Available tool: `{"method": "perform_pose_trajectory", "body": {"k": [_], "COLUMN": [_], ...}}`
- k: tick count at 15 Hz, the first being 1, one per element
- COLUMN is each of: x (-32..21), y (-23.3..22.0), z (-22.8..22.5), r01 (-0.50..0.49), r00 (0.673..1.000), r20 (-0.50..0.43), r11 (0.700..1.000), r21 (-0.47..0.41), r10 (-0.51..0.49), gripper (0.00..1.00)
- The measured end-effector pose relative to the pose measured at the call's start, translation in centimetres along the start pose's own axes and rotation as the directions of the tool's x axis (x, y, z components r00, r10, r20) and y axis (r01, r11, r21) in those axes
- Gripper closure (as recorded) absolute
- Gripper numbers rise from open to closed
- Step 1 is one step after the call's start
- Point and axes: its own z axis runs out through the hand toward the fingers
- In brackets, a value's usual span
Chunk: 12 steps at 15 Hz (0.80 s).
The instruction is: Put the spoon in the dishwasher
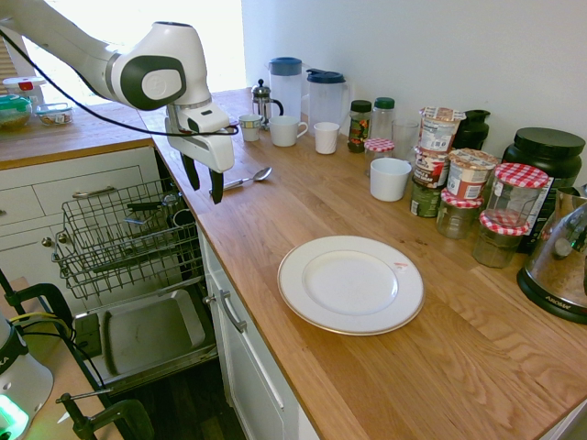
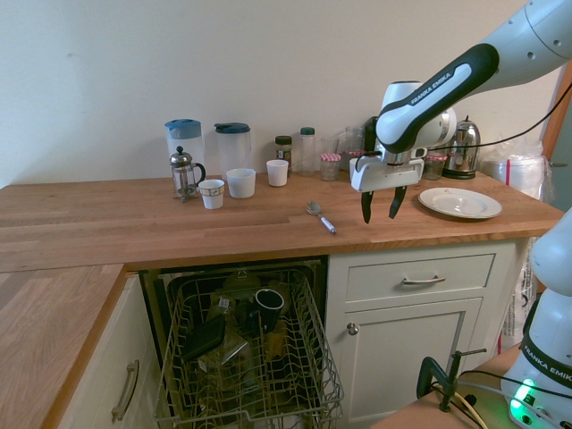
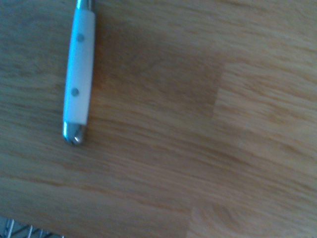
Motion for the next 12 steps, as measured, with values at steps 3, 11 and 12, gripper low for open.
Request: {"method": "perform_pose_trajectory", "body": {"k": [3, 11, 12], "x": [1.0, 2.5, 2.7], "y": [-4.2, -13.1, -13.8], "z": [0.2, 4.1, 4.6], "r01": [-0.013, -0.093, -0.108], "r00": [1.0, 0.994, 0.992], "r20": [-0.022, -0.053, -0.057], "r11": [1.0, 0.996, 0.994], "r21": [0.003, 0.009, 0.011], "r10": [0.013, 0.094, 0.108], "gripper": [0.0, 0.0, 0.0]}}
